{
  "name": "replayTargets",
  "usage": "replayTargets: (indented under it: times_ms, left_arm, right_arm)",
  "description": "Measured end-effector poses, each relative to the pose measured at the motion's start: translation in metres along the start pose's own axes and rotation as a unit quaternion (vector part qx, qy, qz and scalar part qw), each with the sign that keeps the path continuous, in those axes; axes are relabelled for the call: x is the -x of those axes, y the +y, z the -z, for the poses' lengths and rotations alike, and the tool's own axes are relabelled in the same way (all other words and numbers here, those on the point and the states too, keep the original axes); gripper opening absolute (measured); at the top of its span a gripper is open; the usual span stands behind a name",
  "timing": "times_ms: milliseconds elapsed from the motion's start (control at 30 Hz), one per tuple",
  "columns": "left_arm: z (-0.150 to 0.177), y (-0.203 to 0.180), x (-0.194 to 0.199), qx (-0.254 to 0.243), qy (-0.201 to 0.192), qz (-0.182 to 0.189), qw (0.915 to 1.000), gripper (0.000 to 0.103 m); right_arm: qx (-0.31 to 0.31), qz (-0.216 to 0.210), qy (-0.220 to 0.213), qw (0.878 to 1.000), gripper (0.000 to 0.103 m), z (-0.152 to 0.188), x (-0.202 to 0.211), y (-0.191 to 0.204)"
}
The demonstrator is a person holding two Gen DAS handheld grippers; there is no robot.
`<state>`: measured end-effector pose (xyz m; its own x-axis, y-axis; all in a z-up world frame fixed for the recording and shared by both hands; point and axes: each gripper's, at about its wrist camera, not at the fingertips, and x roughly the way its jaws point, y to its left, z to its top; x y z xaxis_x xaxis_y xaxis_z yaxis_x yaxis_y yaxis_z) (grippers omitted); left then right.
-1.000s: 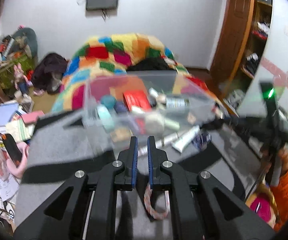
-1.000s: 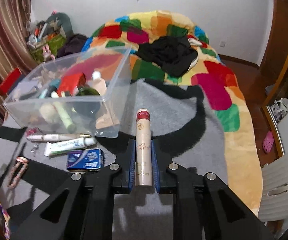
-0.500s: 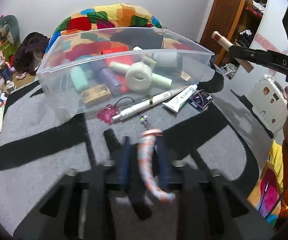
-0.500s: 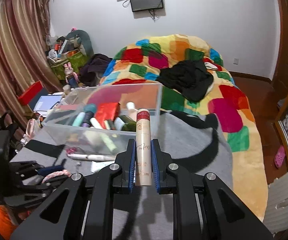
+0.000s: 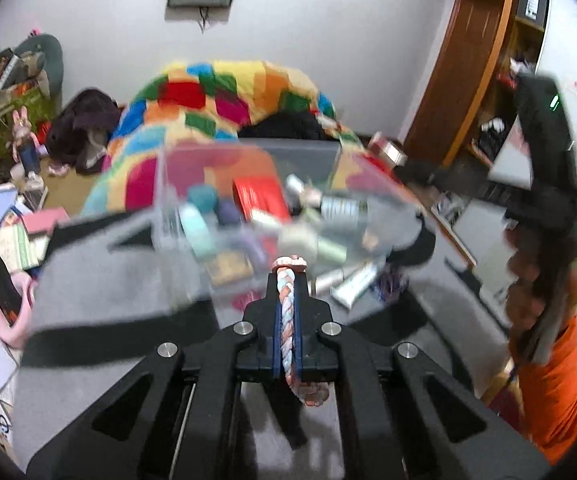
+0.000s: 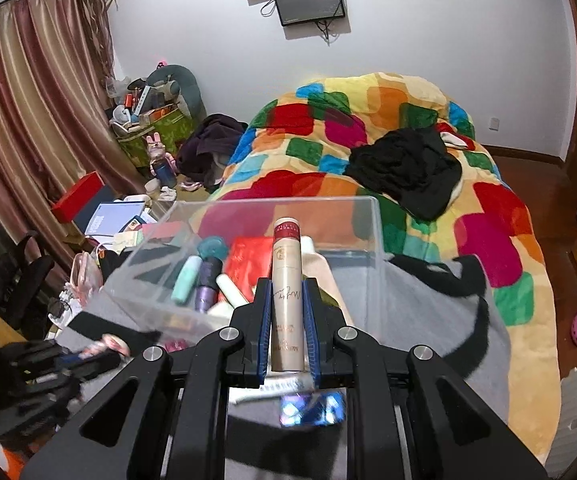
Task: Organize objects
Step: 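Carry the bracelet and spray can over the clear box and release both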
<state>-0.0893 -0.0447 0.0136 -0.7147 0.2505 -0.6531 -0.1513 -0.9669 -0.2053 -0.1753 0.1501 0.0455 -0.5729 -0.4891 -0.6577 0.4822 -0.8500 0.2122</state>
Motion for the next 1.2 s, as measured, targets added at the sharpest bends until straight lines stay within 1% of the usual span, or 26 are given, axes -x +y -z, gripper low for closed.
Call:
replayTargets:
  times_ms: [67,133,233,300,433,500,567,667,867,967,1067,1133,1167,1200]
  left_arm:
    - [-0.013,0.002,0.004,0.003,-0.013,-0.003,0.9999,0.004]
    - [-0.025,0.003,0.005,0.002,-0.024,-0.014,0.9996,0.004]
    - [-0.039,0.008,-0.002,0.008,-0.022,-0.021,0.9995,0.004]
    - [-0.048,0.012,-0.01,0.01,-0.022,-0.034,0.9991,0.004]
    - [-0.059,0.022,-0.032,0.023,-0.011,-0.048,0.9985,0.004]
    - [-0.061,0.025,-0.041,0.024,-0.005,-0.059,0.9979,0.004]
    - [-0.06,0.03,-0.054,0.029,0.009,-0.068,0.9972,0.004]
    - [-0.055,0.036,-0.067,0.039,0.024,-0.065,0.9969,0.004]
    - [-0.047,0.038,-0.071,0.046,0.032,-0.044,0.9974,0.004]
    - [-0.044,0.032,-0.068,0.037,0.031,-0.041,0.998,0.008]
    - [-0.044,0.025,-0.064,0.028,0.028,-0.039,0.9984,0.015]
    - [-0.045,0.02,-0.059,0.022,0.022,-0.041,0.9987,0.027]
    - [-0.045,0.018,-0.057,0.019,0.019,-0.043,0.9987,0.03]
    - [-0.045,0.016,-0.054,0.017,0.015,-0.044,0.9988,0.035]
  right_arm:
    - [0.004,-0.002,0.008,1.0,0.014,-0.004,-0.01,0.004]
    - [0.004,-0.006,0.018,1.0,0.014,-0.007,-0.018,0.006]
    - [0.002,-0.013,0.035,0.999,0.014,-0.009,-0.033,0.009]
    - [0.004,-0.016,0.045,0.999,0.014,-0.01,-0.042,0.011]
    - [0.01,-0.016,0.063,0.998,0.014,-0.006,-0.058,0.013]
    - [0.016,-0.014,0.07,0.997,0.014,-0.004,-0.064,0.015]
    - [0.021,-0.01,0.073,0.997,0.014,-0.002,-0.068,0.017]
    - [0.03,-0.012,0.079,0.996,0.014,0.0,-0.071,0.02]
    - [0.046,-0.004,0.082,0.996,0.014,0.002,-0.072,0.025]
    - [0.045,-0.014,0.084,0.995,0.014,0.002,-0.069,0.025]
    - [0.044,-0.023,0.086,0.995,0.016,0.002,-0.063,0.025]
    - [0.045,-0.027,0.085,0.995,0.021,0.002,-0.059,0.026]
    - [0.045,-0.028,0.084,0.995,0.023,0.003,-0.056,0.026]
    - [0.048,-0.029,0.081,0.995,0.025,0.004,-0.051,0.026]
